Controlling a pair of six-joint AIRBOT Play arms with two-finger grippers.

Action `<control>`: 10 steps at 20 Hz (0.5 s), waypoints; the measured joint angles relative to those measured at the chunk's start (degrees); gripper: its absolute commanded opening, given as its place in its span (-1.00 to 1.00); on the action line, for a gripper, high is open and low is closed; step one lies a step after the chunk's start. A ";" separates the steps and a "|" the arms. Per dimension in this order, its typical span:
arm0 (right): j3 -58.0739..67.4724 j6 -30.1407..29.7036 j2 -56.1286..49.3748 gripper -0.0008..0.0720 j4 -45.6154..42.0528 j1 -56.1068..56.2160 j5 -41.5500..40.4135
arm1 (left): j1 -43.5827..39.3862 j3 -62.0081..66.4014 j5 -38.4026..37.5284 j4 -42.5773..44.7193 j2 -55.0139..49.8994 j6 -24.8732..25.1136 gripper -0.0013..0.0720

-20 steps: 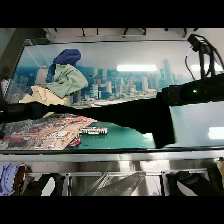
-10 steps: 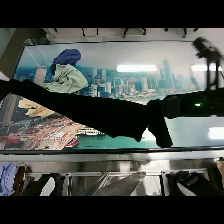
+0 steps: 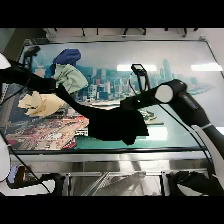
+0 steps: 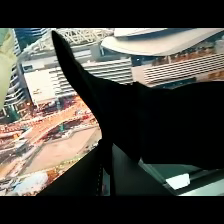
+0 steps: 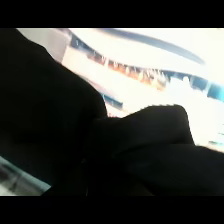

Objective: Fold the shirts.

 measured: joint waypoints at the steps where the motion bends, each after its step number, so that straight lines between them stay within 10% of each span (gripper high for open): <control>1: -0.22 -1.11 -1.68 -0.91 0.46 0.00 -2.89 | -0.66 0.00 0.90 2.03 -1.11 -0.50 -0.92; 9: 0.79 -9.77 -7.85 -0.83 2.34 0.11 -34.32 | -2.25 -0.04 0.46 8.52 -3.43 -2.64 -0.92; 10: 0.98 -9.88 -8.59 0.14 2.38 0.11 -36.92 | -2.43 -0.04 0.00 8.72 -3.43 -2.80 -0.92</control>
